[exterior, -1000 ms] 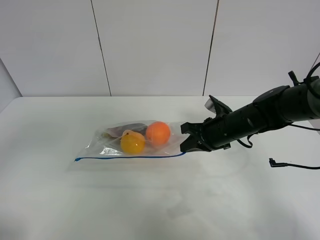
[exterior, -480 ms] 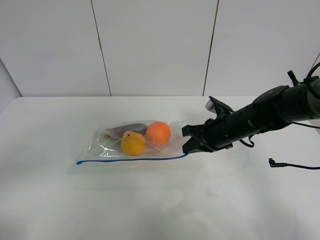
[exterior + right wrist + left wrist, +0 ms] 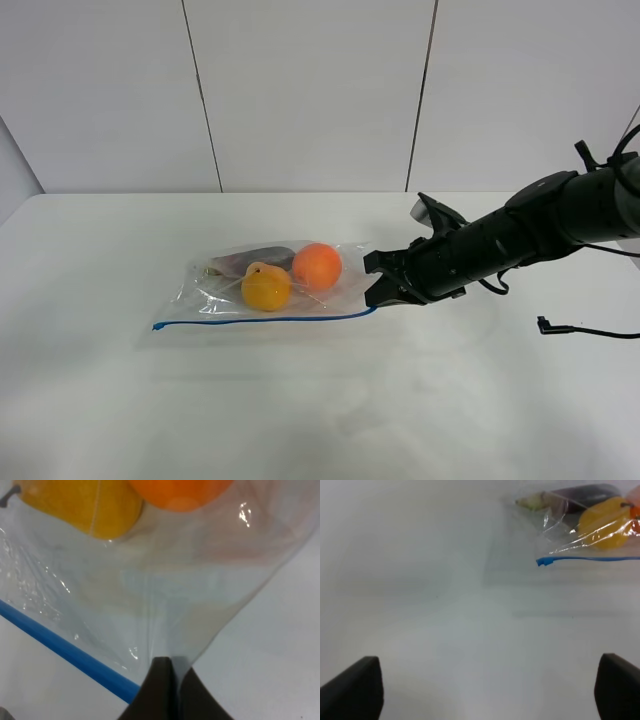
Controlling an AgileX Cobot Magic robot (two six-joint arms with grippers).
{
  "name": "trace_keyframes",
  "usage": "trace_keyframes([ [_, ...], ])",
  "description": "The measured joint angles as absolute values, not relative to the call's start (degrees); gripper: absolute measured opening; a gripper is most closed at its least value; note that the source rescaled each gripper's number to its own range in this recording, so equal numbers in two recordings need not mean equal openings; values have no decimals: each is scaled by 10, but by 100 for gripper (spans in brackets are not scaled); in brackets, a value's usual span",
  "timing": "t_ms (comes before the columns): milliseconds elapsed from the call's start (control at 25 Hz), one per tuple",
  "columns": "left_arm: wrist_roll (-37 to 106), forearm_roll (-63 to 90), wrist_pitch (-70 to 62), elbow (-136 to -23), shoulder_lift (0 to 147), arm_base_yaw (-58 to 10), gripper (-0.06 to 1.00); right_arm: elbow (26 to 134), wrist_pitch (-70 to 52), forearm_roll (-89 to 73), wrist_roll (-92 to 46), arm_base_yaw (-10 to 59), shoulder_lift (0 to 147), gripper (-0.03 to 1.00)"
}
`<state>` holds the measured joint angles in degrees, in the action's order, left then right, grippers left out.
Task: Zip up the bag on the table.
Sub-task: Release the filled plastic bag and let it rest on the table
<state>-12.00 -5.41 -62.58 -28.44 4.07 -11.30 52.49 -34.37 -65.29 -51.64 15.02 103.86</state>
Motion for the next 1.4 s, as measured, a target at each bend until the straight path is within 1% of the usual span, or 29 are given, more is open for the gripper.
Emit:
trace_keyframes([
  [400,-120,-54,-622,-284,41,-113,100,525,-340,-646,-510,150,1039,0],
  [480,-120,-54,-622,-284,41,-113,100,525,-339,-646,-510,150,1039,3],
  [520,-120,-54,-622,-284,41,-113,100,525,-338,-646,-510,150,1039,7],
  [560,-120,-54,-622,-284,41,-113,100,525,-336,-646,-510,150,1039,14],
  [640,-120,-54,-622,-284,41,-113,100,525,-333,-646,-510,150,1039,35],
  [720,-120,-54,-622,-284,41,-113,100,525,-331,-645,-510,150,1039,64],
  [800,-120,-54,-622,-284,41,-113,100,525,-330,-643,-509,150,1039,85],
  [840,-120,-54,-622,-284,41,-113,100,525,-329,-642,-508,150,1039,91],
  [880,-120,-54,-622,-284,41,-113,100,525,-326,-640,-508,150,1039,95],
  [1040,-120,-54,-622,-284,41,-113,100,525,-314,-631,-507,150,1039,100],
  [1240,-120,-54,-622,-284,41,-113,100,525,-289,-572,-489,145,1036,100],
  [1400,-120,-54,-622,-284,41,-113,100,525,-280,-486,-419,111,1017,100],
])
